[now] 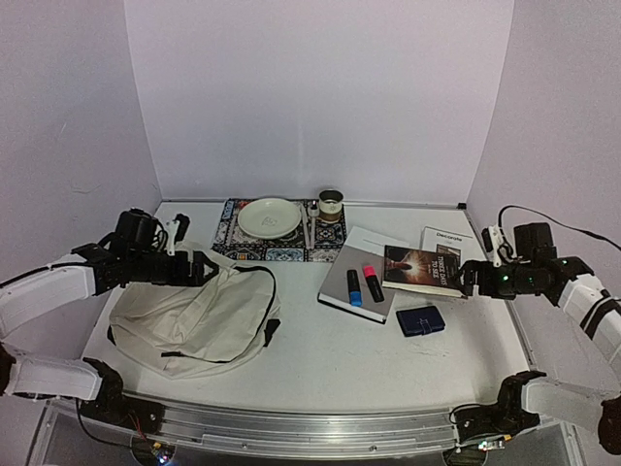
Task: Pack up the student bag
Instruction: Move the student bag to the center of the board.
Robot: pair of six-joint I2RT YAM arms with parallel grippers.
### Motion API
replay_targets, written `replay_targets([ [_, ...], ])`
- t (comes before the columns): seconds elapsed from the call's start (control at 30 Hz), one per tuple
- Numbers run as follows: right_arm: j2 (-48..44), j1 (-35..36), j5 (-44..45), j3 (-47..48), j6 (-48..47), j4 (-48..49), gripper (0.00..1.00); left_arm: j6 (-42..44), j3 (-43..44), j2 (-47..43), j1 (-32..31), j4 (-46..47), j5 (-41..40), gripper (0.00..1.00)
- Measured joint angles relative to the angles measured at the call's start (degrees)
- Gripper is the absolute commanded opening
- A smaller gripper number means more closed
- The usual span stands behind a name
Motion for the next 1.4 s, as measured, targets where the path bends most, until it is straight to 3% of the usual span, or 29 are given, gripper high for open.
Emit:
replay_targets([
  [0.23,5.3,12.9,2.7,-0.6,6.3,2.7,0.98,-2.7,2.8,9.6,-14.4,-0.7,-4.1,0.98],
  [0.5,10.9,23.9,7.1,-0.6,12.9,7.1,0.98,-4.5,6.5,17.7,-23.7,-1.3,-11.1,0.96],
  [0.67,14.7,28.9,9.5,-0.6,15.4,9.3,0.98,-4.7,10.0,24.1,-29.2,-2.2,-16.3,0.9],
  [0.8,18.1,32.7,11.3,-0.4,17.0,11.5,0.98,-4.9,14.1,30.0,-31.6,-2.8,-20.7,0.73],
  [0.97,22.9,36.9,12.1,0.8,18.5,14.7,0.98,-4.4,16.8,35.9,-33.0,-3.6,-25.0,0.29],
  [1.1,26.2,38.7,12.4,2.4,19.2,17.5,0.98,-4.0,18.6,36.8,-35.2,-5.2,-26.8,0.05],
  [1.17,27.5,39.1,12.5,3.2,19.3,18.4,0.98,-3.8,19.9,36.8,-36.7,-5.9,-27.0,0.0],
  [1.4,28.5,39.3,13.6,7.1,19.2,19.2,0.98,-2.4,23.6,36.4,-42.6,-6.3,-24.8,0.0],
])
